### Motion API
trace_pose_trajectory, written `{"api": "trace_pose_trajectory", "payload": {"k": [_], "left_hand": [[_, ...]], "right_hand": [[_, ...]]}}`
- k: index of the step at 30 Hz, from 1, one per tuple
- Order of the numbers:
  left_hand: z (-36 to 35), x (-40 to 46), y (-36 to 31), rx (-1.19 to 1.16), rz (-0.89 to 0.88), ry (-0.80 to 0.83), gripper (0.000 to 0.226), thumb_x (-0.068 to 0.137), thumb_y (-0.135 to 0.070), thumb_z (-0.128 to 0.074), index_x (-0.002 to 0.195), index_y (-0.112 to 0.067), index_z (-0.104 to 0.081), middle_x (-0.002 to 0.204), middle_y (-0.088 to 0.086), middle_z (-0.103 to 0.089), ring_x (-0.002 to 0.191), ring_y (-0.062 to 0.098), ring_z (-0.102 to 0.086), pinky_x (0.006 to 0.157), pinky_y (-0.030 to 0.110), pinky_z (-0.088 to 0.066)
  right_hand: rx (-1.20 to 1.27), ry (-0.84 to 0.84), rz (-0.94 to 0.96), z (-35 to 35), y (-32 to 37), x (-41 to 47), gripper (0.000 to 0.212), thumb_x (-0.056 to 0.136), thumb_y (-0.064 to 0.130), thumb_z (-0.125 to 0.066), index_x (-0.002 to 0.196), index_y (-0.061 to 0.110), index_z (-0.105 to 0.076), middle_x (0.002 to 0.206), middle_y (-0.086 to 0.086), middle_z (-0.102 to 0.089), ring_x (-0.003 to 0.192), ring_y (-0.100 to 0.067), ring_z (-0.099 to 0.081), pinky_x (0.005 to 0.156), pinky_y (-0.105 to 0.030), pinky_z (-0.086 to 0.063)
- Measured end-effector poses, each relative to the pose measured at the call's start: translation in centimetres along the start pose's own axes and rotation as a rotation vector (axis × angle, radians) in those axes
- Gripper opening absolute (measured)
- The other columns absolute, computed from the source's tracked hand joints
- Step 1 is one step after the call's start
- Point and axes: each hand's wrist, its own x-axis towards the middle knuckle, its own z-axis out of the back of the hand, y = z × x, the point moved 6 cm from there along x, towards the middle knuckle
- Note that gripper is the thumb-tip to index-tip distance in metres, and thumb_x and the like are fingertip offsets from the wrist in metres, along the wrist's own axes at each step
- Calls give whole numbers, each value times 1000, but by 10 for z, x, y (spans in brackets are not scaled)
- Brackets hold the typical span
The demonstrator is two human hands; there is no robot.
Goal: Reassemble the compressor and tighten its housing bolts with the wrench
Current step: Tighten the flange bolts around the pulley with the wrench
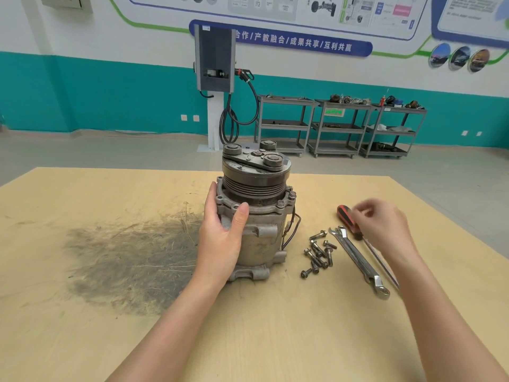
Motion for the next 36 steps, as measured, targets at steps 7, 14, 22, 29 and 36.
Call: {"api": "trace_pose_trajectory", "payload": {"k": [7, 14, 22, 29, 36], "left_hand": [[1, -1, 1, -24, 6, -2, 90, 79, -62, -55, 157, -31, -20, 157, -18, -32, 139, -7, -29, 112, 19, -25], [0, -1, -1, -28, 13, 3, 91, 78, -61, -55, 156, -31, -20, 146, -27, -33, 123, -27, -32, 104, 7, -28], [0, -1, -2, -23, 10, 1, 91, 79, -60, -55, 157, -30, -20, 150, -21, -34, 129, -17, -29, 103, 8, -26], [0, 1, 2, 10, 1, -4, 91, 79, -62, -54, 157, -28, -20, 145, -27, -32, 120, -29, -30, 91, -10, -23], [-1, 1, 3, 4, 9, 1, 89, 79, -60, -55, 156, -29, -22, 137, -37, -31, 109, -42, -24, 89, -12, -23]], "right_hand": [[-501, 317, -123, -31, -46, -5, 7, 83, 24, -66, 89, 22, -67, 86, 0, -64, 81, -21, -62, 68, -30, -50], [-874, 209, 30, -47, -22, -19, 24, 88, 3, -43, 102, 18, -55, 80, 2, -43, 85, -23, -52, 65, -29, -39], [-702, 284, -80, -44, -32, -2, 14, 82, 22, -60, 78, 16, -48, 76, 1, -49, 81, -24, -54, 62, -27, -41], [364, 266, -45, -7, 18, 11, 18, 98, 16, -44, 83, 8, -52, 60, -3, -46, 46, -13, -38, 39, -24, -28], [962, 382, -41, -28, 81, -4, 14, 102, 11, -44, 94, 7, -55, 59, 0, -51, 49, -9, -45, 40, -16, -37]]}}
